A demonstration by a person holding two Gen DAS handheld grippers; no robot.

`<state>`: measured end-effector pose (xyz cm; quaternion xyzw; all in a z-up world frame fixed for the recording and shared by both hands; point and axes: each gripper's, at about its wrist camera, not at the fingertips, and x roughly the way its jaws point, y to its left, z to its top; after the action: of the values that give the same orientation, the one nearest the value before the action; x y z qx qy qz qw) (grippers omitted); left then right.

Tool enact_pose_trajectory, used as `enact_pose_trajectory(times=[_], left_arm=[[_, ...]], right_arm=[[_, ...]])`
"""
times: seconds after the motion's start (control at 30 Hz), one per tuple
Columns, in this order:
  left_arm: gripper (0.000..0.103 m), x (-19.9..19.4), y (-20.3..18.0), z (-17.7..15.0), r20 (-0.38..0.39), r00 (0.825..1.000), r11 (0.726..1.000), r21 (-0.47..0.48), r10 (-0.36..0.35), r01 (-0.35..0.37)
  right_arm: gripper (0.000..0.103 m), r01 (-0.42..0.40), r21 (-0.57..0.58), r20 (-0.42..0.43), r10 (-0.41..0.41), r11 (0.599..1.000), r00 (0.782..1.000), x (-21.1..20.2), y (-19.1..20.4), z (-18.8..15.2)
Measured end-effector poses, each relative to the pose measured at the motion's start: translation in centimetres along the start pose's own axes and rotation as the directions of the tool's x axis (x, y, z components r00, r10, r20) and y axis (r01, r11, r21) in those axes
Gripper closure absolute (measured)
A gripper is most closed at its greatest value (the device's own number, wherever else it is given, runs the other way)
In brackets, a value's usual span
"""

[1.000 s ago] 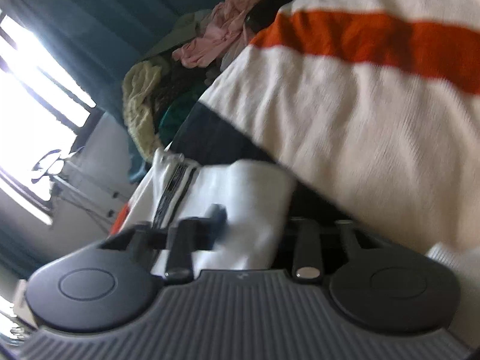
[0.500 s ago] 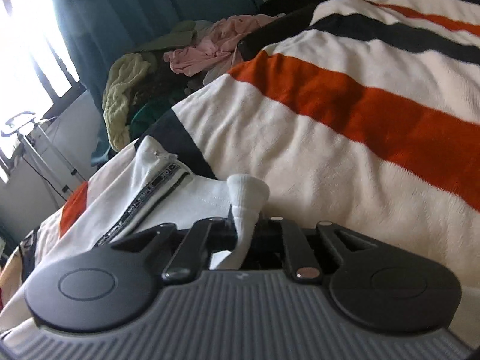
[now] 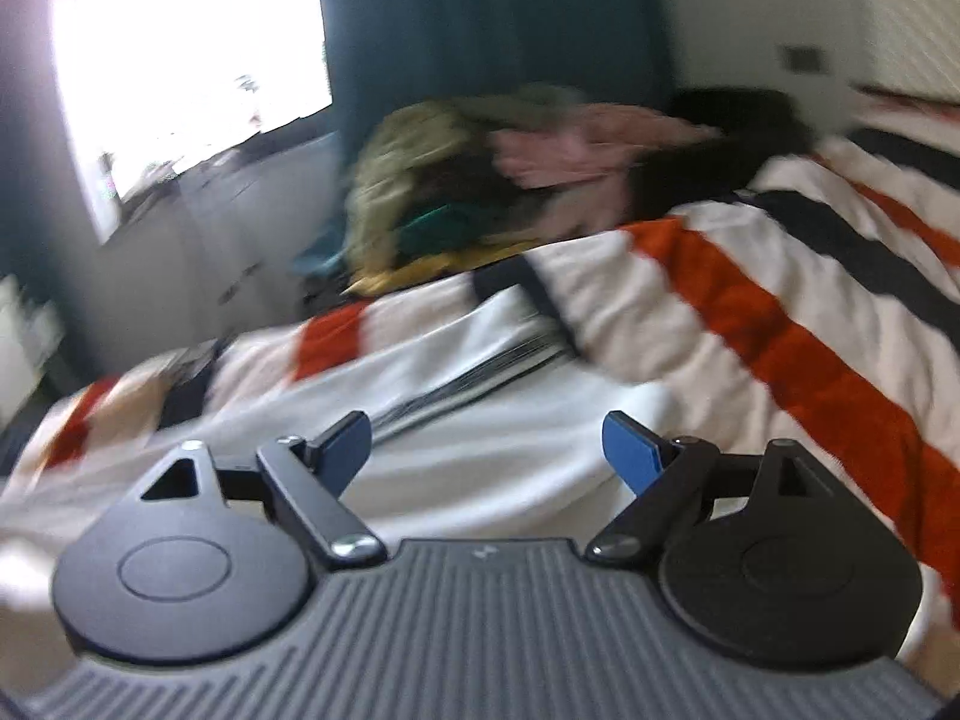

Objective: Fold clothes

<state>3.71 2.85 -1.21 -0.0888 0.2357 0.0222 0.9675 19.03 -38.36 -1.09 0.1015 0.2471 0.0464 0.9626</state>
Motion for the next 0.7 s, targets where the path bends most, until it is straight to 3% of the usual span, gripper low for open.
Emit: enact_pose_trajectory(times=[0.07, 0.17, 0.27, 0.43, 0.7], left_arm=[[0.002, -1.8, -0.3, -0.4, 0.004, 1.000, 1.000, 0.008, 0.004, -0.004], [0.001, -4.5, -0.6, -0.9, 0.013, 1.000, 1.000, 0.007, -0.002, 0.002], [0.000, -7.1, -0.8, -1.4, 0.039, 0.999, 1.000, 0.015, -0.008, 0.008], [0.000, -8.8, -0.8, -2.4, 0.035, 0.999, 1.000, -0.008, -0.016, 0.016], [0.000, -6.2, -1.0, -2.9, -0.043, 0.999, 1.000, -0.012, 0.002, -0.002]], right_arm=[[0.018, -0.067, -0.080, -0.043, 0.064, 0.995, 0.997, -2.7, 2.0, -0.9], [0.018, -0.151, -0.107, -0.079, 0.143, 0.983, 0.987, -6.1, 3.9, -2.0], [0.018, -0.193, -0.161, -0.067, 0.184, 0.968, 0.981, -8.2, 5.4, -2.5], [0.018, -0.160, -0.236, -0.040, 0.155, 0.959, 0.987, -8.3, 6.4, -2.7], [0.018, -0.135, -0.162, -0.062, 0.126, 0.977, 0.990, -7.1, 5.0, -2.3]])
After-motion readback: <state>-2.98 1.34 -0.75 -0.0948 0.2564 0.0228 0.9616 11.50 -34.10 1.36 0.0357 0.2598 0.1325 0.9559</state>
